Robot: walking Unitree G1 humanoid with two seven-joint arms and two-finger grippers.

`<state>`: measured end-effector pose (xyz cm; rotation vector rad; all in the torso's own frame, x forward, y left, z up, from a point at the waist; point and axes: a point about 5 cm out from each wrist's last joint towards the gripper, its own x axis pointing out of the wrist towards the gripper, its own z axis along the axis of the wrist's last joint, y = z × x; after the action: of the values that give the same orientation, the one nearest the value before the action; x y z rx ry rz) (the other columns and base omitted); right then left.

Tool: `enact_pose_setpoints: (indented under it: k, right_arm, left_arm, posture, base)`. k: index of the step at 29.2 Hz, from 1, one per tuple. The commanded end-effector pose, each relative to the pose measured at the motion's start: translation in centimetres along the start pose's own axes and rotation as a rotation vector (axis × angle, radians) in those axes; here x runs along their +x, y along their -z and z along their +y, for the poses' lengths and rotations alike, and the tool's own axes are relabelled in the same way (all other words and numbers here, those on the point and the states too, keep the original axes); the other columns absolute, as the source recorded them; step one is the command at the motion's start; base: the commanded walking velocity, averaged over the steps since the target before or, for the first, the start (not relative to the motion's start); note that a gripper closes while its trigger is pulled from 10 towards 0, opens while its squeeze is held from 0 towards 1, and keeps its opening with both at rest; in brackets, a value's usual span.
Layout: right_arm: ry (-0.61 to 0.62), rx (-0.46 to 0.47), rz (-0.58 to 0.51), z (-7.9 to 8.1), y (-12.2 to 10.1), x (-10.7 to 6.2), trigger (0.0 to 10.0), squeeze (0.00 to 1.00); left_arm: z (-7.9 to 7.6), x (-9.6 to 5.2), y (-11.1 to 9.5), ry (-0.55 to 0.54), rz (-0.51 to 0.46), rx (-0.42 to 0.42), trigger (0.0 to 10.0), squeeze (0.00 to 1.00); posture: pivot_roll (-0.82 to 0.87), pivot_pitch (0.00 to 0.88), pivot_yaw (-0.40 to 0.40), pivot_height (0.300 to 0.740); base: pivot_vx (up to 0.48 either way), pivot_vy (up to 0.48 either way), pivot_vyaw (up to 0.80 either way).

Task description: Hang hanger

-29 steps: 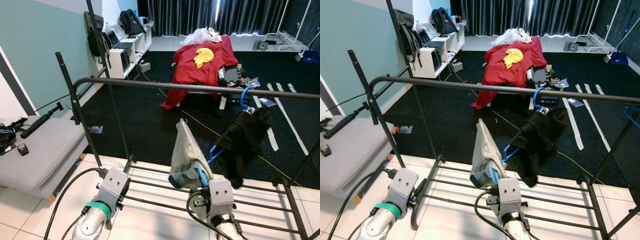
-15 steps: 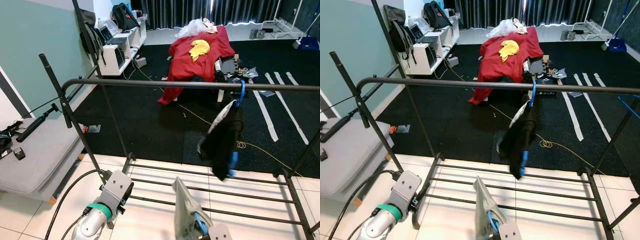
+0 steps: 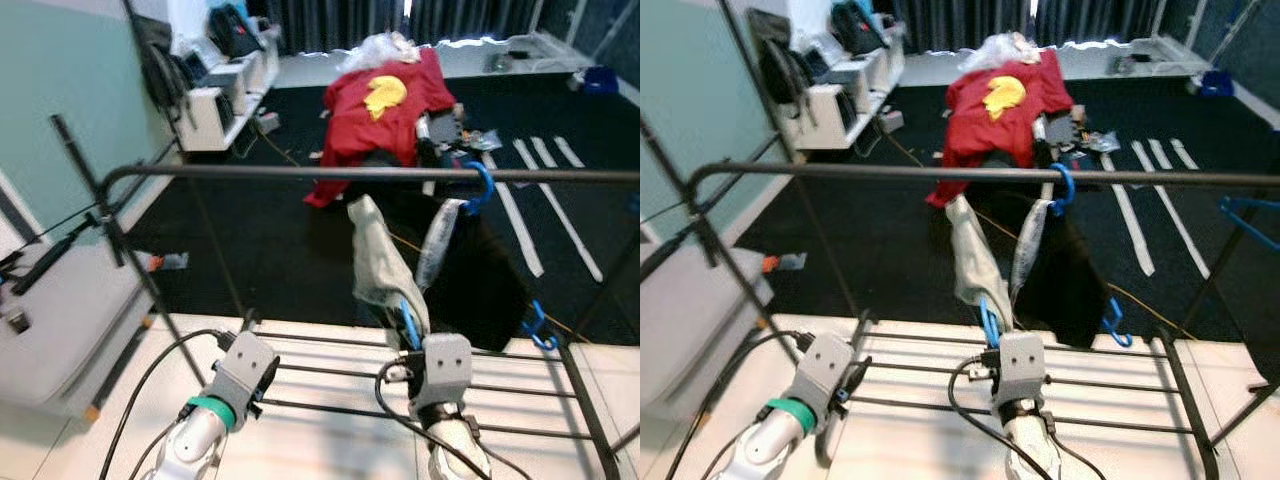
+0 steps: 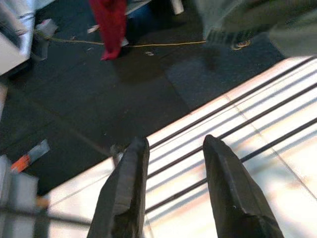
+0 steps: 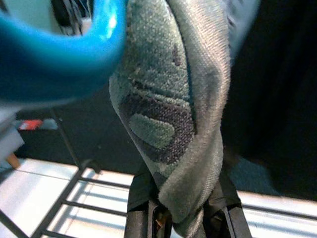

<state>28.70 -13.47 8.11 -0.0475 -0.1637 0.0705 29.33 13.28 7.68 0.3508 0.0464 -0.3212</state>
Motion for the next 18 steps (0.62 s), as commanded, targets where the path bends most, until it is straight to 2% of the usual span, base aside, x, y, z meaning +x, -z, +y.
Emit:
enact_pose_setpoints:
  k: [1,4,11,15,18]
  right_arm:
    - [-0.004,0.005,-0.024,0.2,-0.6,0.2,10.0,0.00]
    - [-0.020,-0.043,-0.129,0.2,-3.3,1.5,10.0,0.00]
    - [-0.007,-0.054,-0.148,-0.2,-4.2,1.6,10.0,0.00]
    - [0.006,-0.074,-0.178,-0.5,-5.1,1.6,10.0,0.00]
    - [0.027,-0.093,-0.241,-0.6,-7.0,1.9,10.0,0.00]
  left_arm:
    - [0.2,-0.3,0.6,0.001,0.025,0.009,10.0,0.00]
    - [0.2,-0.3,0.6,0.001,0.026,0.005,10.0,0.00]
    - [0.1,-0.2,0.5,0.003,0.026,-0.010,10.0,0.00]
    - [-0.2,-0.4,0.6,0.031,0.030,-0.031,10.0,0.00]
    - [-0.5,-0.6,0.8,0.056,0.033,-0.026,10.0,0.00]
  posture:
    - [-0.30,0.074,0.172,0.740]
    - [-0.30,0.074,0.166,0.740]
    - [-0.30,0.073,0.161,0.740]
    - [-0.30,0.075,0.161,0.740]
    - [-0.31,0.076,0.159,0.740]
  base:
    - [0.450,0.000,0.00]
    - [0.454,0.000,0.00]
    - [0.447,0.000,0.00]
    - [0.000,0.000,0.00]
    - [0.000,0.000,0.00]
